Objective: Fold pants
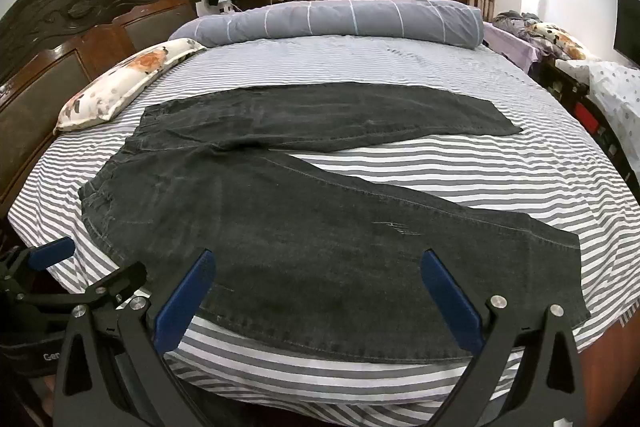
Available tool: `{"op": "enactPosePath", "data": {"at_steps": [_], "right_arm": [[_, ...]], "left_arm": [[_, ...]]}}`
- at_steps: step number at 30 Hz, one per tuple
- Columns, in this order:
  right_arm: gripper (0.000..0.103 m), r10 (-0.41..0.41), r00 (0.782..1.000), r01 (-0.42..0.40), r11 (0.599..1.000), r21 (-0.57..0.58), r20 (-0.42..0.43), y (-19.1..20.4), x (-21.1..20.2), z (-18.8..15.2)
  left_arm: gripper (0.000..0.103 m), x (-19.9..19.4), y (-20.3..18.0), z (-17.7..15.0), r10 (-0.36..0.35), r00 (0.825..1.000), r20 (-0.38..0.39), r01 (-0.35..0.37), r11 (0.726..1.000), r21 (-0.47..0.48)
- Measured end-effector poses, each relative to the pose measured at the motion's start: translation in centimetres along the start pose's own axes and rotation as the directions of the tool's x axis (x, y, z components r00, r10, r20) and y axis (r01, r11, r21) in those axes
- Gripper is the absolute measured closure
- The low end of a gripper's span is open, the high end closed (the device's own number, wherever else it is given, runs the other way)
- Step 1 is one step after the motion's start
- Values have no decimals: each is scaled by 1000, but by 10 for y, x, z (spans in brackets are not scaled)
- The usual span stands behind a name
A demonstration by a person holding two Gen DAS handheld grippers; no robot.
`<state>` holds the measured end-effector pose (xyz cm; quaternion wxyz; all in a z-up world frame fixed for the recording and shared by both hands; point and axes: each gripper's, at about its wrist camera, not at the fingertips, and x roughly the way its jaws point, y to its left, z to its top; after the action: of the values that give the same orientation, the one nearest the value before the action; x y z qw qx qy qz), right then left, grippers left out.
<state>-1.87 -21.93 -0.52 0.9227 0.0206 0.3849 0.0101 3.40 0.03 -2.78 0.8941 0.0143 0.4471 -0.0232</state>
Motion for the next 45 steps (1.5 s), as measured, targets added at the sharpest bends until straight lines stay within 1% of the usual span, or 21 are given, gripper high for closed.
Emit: {"op": "enactPosePath", "data": {"at_steps": [20, 29, 35, 38, 40, 43, 44, 45], "right_arm": [[1, 2, 1000, -2, 1000, 0, -15, 2, 19, 16], [1, -8, 999, 9, 1000, 17, -41, -6, 37, 19], [1, 4, 999, -2, 999, 41, -45, -12, 48, 22], [1, 12, 999, -10, 998, 56, -42, -17, 53, 24], [1, 19, 999, -16, 998, 62, -39, -20, 57, 24], [1, 27, 999, -24, 998, 66, -40, -22, 65, 26], [1, 33, 999, -30, 997, 68, -41, -23, 69, 27], [1, 42, 998, -39, 997, 69, -44, -24, 74, 28]], "left_arm": [[2, 17, 2, 19, 5, 1000, -7, -5, 1000, 18], [2, 33, 13, 30, 7, 1000, -24, -7, 1000, 13], [3, 46, 25, 39, 13, 1000, -21, -13, 1000, 7], [9, 58, 33, 47, 19, 999, -27, -19, 1000, 9], [14, 65, 41, 53, -4, 999, -35, 4, 1000, -4], [19, 78, 66, 69, -13, 999, -31, 12, 999, -44], [22, 83, 77, 77, -10, 1000, -28, 8, 998, -56], [32, 86, 86, 84, -8, 1000, -26, 6, 998, -67]]}}
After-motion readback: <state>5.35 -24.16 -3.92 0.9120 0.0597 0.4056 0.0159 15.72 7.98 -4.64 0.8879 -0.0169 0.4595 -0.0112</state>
